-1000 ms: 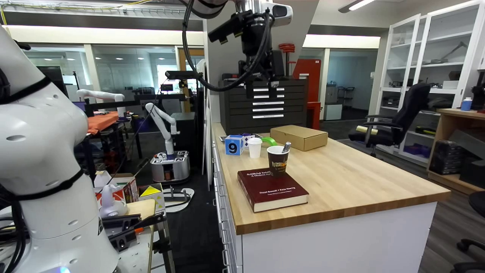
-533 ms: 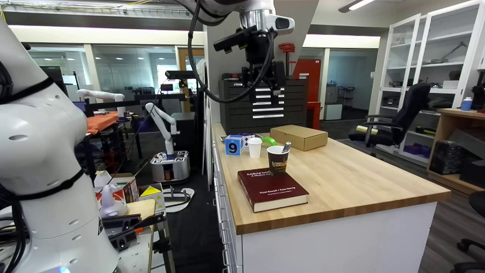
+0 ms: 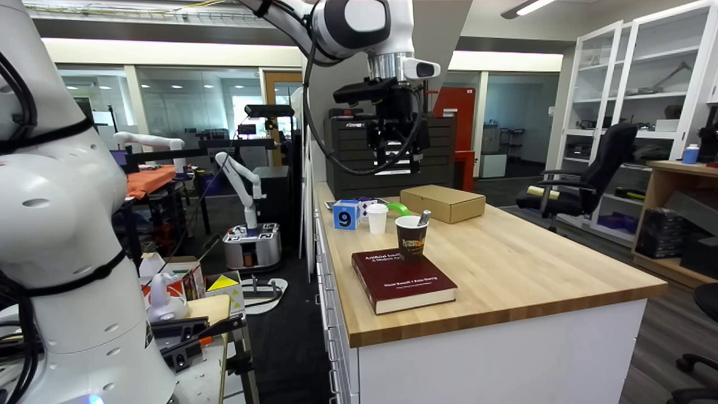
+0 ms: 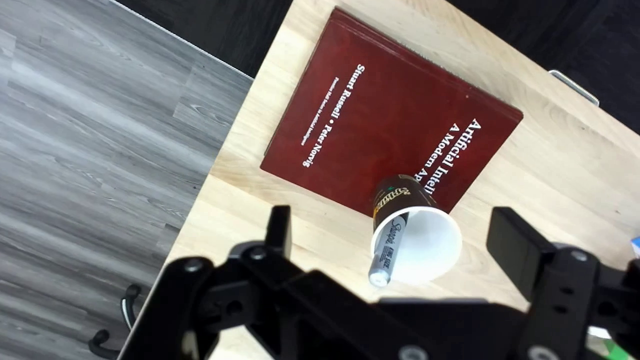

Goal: Remove the pen from the cup and put the pen on the book

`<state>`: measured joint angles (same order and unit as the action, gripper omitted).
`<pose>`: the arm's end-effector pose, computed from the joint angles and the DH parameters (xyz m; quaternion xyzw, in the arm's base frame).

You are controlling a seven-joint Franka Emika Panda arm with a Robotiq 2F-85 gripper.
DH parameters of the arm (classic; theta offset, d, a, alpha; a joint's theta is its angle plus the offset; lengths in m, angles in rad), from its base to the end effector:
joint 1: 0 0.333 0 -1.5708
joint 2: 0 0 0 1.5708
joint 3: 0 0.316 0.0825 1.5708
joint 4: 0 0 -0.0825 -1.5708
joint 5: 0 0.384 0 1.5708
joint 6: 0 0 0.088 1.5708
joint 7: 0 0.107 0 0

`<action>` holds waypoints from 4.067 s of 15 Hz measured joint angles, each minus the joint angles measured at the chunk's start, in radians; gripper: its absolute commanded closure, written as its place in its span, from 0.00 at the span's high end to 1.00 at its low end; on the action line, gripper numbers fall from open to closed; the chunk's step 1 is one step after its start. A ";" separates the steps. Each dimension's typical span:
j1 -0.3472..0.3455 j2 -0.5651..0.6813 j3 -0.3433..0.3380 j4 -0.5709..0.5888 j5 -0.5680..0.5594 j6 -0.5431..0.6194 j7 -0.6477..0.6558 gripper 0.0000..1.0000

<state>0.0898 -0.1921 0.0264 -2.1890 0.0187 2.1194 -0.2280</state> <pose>0.5013 0.0599 0.4799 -0.9841 -0.1665 -0.0614 0.0023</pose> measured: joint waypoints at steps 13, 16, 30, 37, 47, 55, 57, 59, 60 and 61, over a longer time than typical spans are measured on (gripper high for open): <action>0.006 0.255 0.042 0.237 -0.001 -0.002 -0.099 1.00; 0.006 0.293 0.044 0.270 -0.001 -0.003 -0.105 1.00; 0.006 0.422 0.080 0.284 0.014 0.106 -0.145 1.00; 0.005 0.481 0.092 0.331 0.013 0.114 -0.205 1.00; -0.009 0.551 0.092 0.384 0.013 0.113 -0.239 1.00; -0.015 0.579 0.094 0.401 0.013 0.112 -0.244 0.49; -0.016 0.581 0.095 0.401 0.013 0.112 -0.245 0.37; -0.016 0.582 0.096 0.401 0.013 0.112 -0.245 0.24; -0.016 0.582 0.096 0.401 0.013 0.112 -0.245 0.16; -0.016 0.582 0.097 0.401 0.013 0.111 -0.245 0.11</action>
<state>0.0739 0.3903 0.1232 -1.7881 0.0319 2.2307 -0.4729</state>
